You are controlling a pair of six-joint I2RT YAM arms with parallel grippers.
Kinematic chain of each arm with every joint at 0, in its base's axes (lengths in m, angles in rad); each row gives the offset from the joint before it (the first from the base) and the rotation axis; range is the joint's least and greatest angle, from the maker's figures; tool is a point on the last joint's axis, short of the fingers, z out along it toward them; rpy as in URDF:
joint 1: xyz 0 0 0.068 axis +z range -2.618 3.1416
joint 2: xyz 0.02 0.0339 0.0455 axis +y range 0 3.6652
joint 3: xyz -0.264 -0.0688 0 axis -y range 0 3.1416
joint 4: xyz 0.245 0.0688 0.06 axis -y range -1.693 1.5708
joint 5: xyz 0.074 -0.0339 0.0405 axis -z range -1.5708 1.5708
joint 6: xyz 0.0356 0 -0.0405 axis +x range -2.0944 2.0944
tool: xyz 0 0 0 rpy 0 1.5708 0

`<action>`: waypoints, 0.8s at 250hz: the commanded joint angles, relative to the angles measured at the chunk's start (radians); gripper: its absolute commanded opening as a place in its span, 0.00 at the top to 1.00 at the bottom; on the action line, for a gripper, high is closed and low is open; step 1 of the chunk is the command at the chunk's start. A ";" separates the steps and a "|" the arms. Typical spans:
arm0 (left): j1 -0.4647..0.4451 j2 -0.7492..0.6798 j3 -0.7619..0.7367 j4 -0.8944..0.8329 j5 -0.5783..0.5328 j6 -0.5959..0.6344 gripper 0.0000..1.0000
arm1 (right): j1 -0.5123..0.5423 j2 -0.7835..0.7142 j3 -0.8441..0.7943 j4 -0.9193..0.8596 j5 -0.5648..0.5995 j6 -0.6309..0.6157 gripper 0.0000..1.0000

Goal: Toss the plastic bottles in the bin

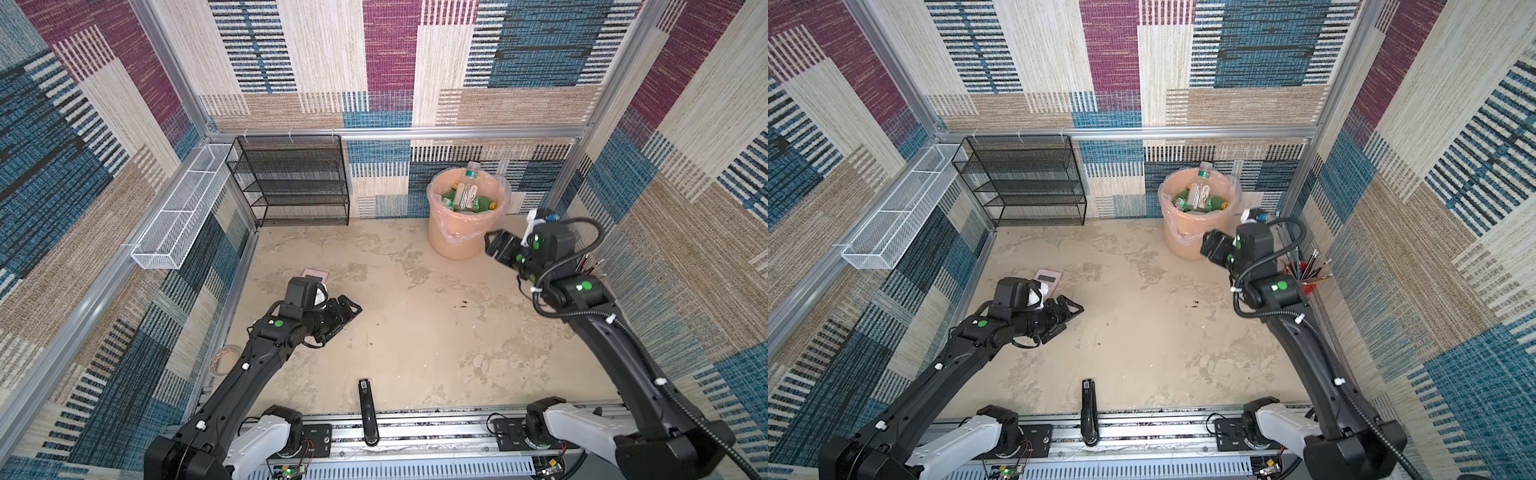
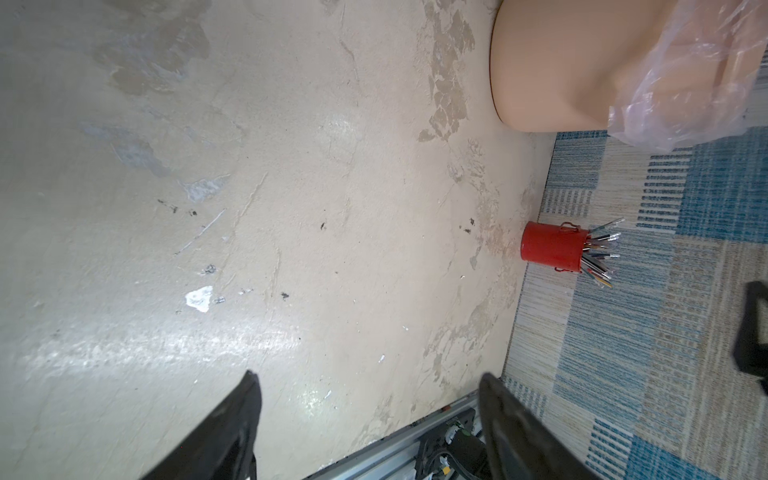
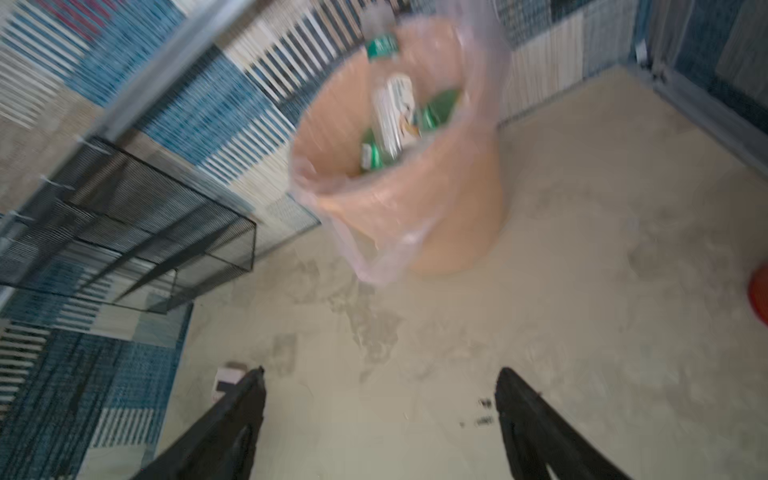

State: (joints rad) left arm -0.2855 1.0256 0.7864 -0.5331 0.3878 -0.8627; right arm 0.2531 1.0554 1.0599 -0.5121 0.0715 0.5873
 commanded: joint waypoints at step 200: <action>0.173 -0.276 -0.572 0.855 -0.971 0.676 0.01 | -0.114 0.230 -0.988 1.876 0.239 -0.647 0.01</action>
State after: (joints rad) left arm -0.1631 0.7132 0.2760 0.0998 -0.5770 -0.2276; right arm 0.1635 1.1526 0.0715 0.9836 0.3470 -0.0063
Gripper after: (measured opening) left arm 0.986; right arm 0.988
